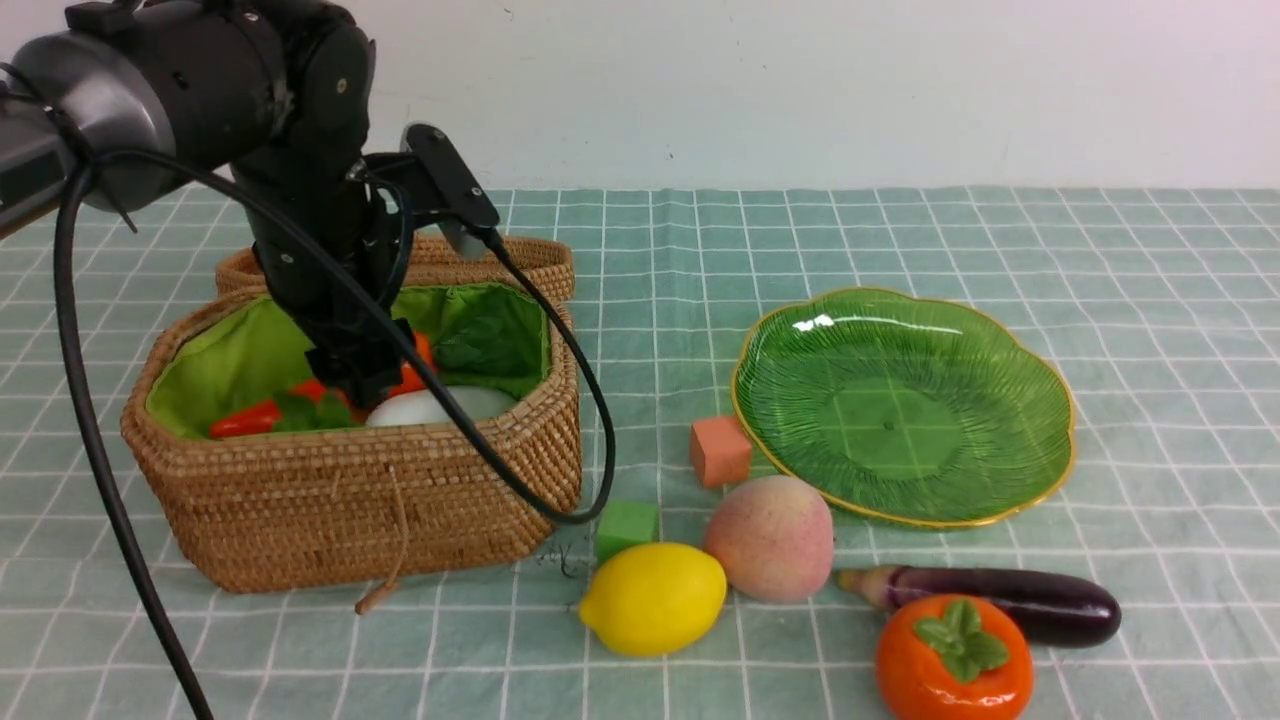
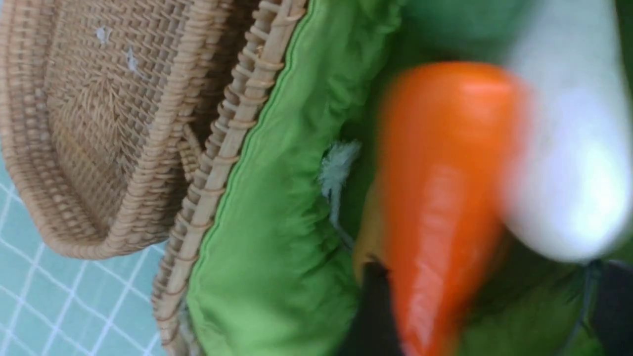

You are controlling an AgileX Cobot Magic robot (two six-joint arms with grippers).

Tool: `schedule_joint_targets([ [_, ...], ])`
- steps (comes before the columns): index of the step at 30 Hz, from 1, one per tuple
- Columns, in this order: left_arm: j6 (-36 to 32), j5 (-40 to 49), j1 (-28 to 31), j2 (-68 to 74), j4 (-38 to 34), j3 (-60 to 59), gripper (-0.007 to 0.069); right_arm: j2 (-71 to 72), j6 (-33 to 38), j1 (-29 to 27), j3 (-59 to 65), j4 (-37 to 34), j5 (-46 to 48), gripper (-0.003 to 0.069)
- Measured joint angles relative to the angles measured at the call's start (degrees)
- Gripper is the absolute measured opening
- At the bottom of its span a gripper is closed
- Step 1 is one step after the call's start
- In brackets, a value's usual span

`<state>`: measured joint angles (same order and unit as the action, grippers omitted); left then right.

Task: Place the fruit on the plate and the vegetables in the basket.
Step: Use the left arm to grab a carrot and put it into the left basket, then grab a tomato with your right arm and place it on the plate on the right.

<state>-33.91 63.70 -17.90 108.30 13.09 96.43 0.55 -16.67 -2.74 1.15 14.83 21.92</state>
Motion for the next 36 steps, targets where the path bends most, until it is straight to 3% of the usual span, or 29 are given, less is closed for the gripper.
schedule_joint_targets([
  [3,0.54,0.63,0.00,0.00,-2.34,0.00,0.0661,0.00,0.00,0.00,0.00,0.00,0.00,0.0242],
  [10,0.67,4.37,0.00,-3.37,-3.70,-0.05,0.0646,0.00,0.00,0.00,0.00,0.00,0.00,0.0242],
  [27,0.79,6.99,0.75,-38.32,-7.62,-5.71,0.0364,0.00,0.00,0.00,0.00,0.00,0.00,0.0242],
  [36,12.33,7.03,0.75,-59.34,-8.83,-26.32,0.0125,0.00,0.00,0.00,0.00,0.00,0.00,0.0242],
])
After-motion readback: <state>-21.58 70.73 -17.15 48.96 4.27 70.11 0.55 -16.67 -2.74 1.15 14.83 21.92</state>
